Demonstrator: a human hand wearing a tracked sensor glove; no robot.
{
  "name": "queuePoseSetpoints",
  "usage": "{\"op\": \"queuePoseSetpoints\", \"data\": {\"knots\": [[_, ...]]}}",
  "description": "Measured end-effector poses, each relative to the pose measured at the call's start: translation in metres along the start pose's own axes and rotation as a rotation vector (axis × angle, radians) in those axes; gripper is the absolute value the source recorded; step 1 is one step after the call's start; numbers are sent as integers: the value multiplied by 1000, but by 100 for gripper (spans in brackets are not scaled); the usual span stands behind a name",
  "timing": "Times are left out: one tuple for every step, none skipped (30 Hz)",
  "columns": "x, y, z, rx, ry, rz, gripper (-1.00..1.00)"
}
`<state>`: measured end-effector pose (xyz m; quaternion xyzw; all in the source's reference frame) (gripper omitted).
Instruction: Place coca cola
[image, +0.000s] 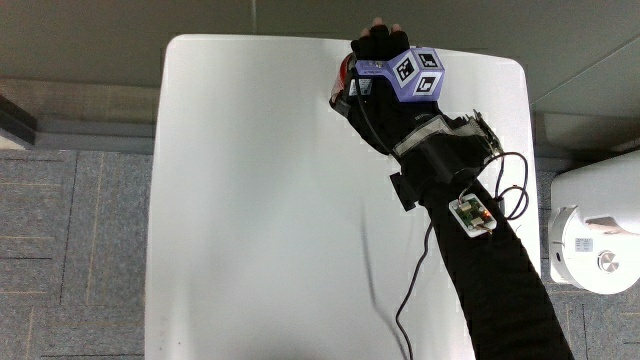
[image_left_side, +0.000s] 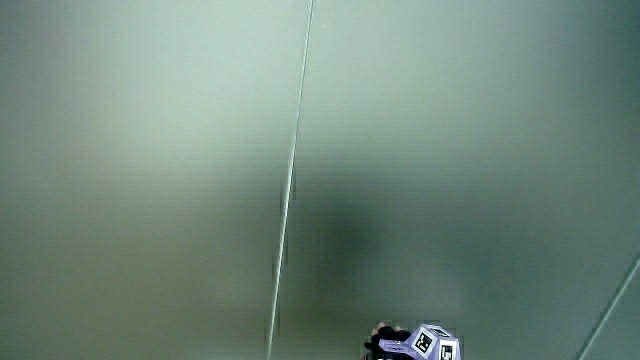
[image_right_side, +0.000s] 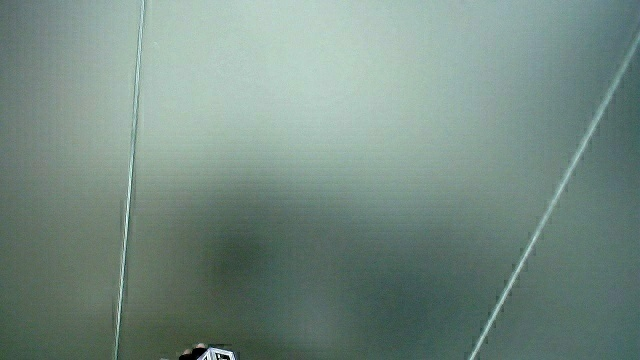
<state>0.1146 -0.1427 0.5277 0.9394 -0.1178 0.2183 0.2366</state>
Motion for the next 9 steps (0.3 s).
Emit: {"op": "queuePoseSetpoints", "data": {"knots": [[1, 1, -1, -1, 2, 0, -100], [2, 1, -1, 0, -6, -4, -100], [2, 0, 0, -8, 2, 2, -100], [1, -1, 1, 4, -9, 16, -100], [5, 0, -2, 5, -14, 15, -100], [6, -1, -1, 12, -16, 26, -100], [7, -2, -1, 20, -18, 36, -100], [1, -8, 5, -1, -8, 36, -100], [-4, -13, 11, -22, 3, 36, -100]]}}
